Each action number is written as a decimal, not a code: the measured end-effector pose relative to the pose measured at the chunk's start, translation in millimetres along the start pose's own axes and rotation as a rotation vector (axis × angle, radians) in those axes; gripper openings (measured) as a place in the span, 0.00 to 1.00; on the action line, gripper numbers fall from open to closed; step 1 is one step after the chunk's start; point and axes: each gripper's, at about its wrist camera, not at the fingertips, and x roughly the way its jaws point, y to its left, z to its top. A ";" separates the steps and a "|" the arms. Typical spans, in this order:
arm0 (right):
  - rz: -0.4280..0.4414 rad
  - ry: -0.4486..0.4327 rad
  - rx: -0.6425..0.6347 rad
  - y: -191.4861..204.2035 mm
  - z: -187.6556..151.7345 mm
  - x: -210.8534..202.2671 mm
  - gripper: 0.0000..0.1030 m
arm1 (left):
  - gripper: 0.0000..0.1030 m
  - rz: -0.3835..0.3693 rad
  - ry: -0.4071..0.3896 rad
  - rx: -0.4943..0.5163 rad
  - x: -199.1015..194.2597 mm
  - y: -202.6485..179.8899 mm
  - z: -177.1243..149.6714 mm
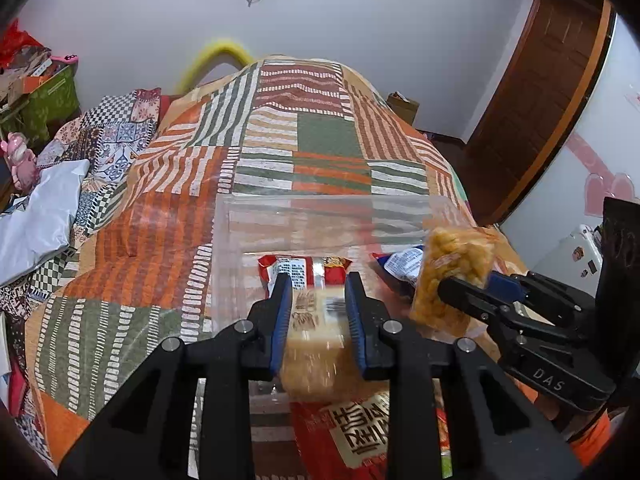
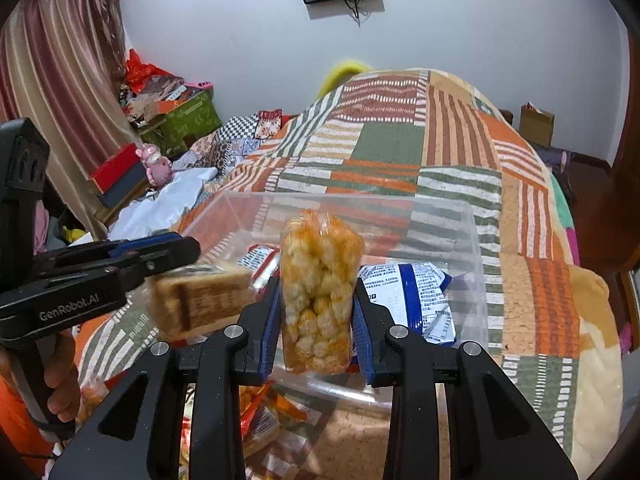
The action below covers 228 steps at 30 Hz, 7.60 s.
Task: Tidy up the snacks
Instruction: 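Lower the puffed-snack bag and bread cake into the box and open both tools, then withdraw both tools from the box toward the remaining snacks, then grasp the green jelly cup with the right tool while the left tool grasps the green-clipped cookie bag, then carry the jelly cup and cookie bag into the box and open both tools, then grasp the yellow KAKA chip bag with the right tool while the left tool grasps the orange cake bag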
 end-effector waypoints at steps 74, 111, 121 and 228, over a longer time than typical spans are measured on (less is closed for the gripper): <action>0.017 0.053 -0.044 30.4 -113.2 -102.5 0.46 | 0.80 -0.024 0.242 0.104 -72.9 -49.9 -171.1; 0.079 0.233 -0.093 61.7 -115.3 -19.5 0.45 | 0.45 -0.021 0.119 0.026 -86.2 -7.2 -162.6; 0.069 0.204 -0.094 59.1 -117.6 -32.0 0.44 | 0.45 -0.030 0.054 0.057 -104.8 -18.2 -149.8; -0.078 0.054 -0.095 22.4 -73.4 -75.7 0.66 | 0.84 0.124 0.010 -0.003 -92.0 12.4 -105.6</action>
